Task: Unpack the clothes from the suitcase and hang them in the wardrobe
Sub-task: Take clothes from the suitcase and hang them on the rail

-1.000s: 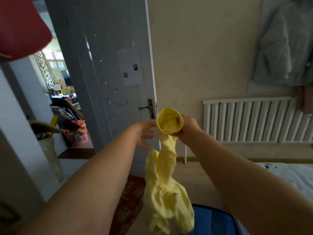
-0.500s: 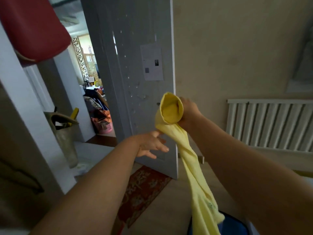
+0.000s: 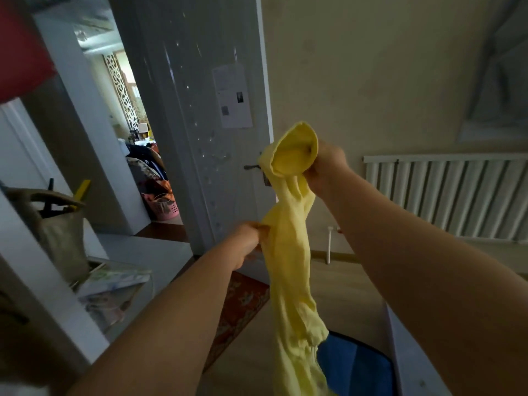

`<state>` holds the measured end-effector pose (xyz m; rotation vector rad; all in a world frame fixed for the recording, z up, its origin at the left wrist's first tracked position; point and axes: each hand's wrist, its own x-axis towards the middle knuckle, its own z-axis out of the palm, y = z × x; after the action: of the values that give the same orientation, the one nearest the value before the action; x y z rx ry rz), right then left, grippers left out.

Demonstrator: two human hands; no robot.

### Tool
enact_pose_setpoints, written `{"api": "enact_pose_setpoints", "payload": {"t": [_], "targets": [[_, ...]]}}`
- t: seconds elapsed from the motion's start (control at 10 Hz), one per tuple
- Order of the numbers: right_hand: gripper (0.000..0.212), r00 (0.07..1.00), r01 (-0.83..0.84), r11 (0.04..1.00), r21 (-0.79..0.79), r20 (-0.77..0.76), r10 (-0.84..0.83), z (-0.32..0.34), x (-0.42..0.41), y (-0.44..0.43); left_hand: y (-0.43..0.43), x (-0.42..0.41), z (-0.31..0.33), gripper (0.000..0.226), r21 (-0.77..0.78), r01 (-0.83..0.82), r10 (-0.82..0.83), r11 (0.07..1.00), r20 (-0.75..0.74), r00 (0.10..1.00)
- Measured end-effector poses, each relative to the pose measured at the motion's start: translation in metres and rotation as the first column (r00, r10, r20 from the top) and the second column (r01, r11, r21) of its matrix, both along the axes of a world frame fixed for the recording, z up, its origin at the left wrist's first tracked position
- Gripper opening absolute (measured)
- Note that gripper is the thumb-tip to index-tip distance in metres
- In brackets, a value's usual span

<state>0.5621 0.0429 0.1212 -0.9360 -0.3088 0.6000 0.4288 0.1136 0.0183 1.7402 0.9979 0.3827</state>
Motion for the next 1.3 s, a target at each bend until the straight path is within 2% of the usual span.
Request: {"api": "enact_pose_setpoints", "payload": {"t": [0.1,0.2,0.3,0.4,0.5,0.6,0.7,0.8,0.9,1.0,1.1,1.2,1.3], "targets": [[0.027,0.993,-0.018,0.981,-0.194,-0.117,-0.005,-0.047,0.021,-0.011,-0.005,0.002,0.013,0.021,-0.054,-0.028,0.035,0.998,0.123,0.992],[0.032,0.952,-0.101,0.768,-0.632,0.164,0.259,-0.106,0.026,-0.021,-0.010,0.010,0.031,0.024,-0.061,-0.137,0.148,0.989,0.236,0.960],[0.017,0.890,-0.173,0.582,-0.794,0.126,0.437,-0.152,0.012,-0.035,-0.015,0.014,0.053,0.022,-0.086,-0.225,0.241,0.970,0.338,0.910],[0.042,0.598,-0.150,0.212,-0.966,0.082,0.798,-0.174,-0.007,-0.053,-0.014,0.011,0.070,0.025,-0.075,-0.334,0.335,0.940,0.397,0.854],[0.060,0.440,-0.119,0.168,-0.979,0.100,0.892,-0.174,-0.029,-0.060,-0.012,-0.001,0.082,0.027,-0.039,-0.418,0.398,0.908,0.399,0.826],[0.031,0.603,-0.139,0.394,-0.909,0.238,0.761,-0.173,-0.039,-0.052,-0.010,-0.017,0.087,0.027,-0.007,-0.493,0.456,0.870,0.391,0.799],[0.029,0.668,0.034,0.521,-0.853,0.407,0.623,-0.174,-0.039,-0.039,-0.003,-0.038,0.088,0.023,-0.014,-0.579,0.532,0.815,0.411,0.740],[0.031,0.723,0.058,0.622,-0.780,0.463,0.513,-0.160,-0.042,-0.028,0.015,-0.063,0.072,0.045,-0.053,-0.604,0.589,0.795,0.303,0.749],[0.026,0.689,0.040,0.725,-0.688,0.544,0.479,-0.131,-0.053,-0.013,0.011,-0.089,0.055,0.036,-0.055,-0.529,0.532,0.847,0.086,0.842],[0.025,0.697,-0.007,0.790,-0.613,0.563,0.443,-0.105,-0.065,0.002,-0.004,-0.106,0.038,0.019,0.053,-0.361,0.363,0.931,-0.239,0.901],[0.031,0.745,-0.031,0.829,-0.559,0.539,0.392,-0.089,-0.071,0.012,-0.012,-0.112,0.029,0.043,0.042,-0.195,0.196,0.980,-0.368,0.909],[0.032,0.779,-0.085,0.845,-0.528,0.493,0.386,-0.076,-0.078,0.016,-0.028,-0.108,0.022,0.057,-0.096,0.022,-0.064,0.995,-0.457,0.887],[0.029,0.776,-0.142,0.859,-0.492,0.483,0.405,-0.064,-0.088,0.019,-0.041,-0.096,0.008,0.073,-0.183,0.103,-0.172,0.978,-0.419,0.891]]}}
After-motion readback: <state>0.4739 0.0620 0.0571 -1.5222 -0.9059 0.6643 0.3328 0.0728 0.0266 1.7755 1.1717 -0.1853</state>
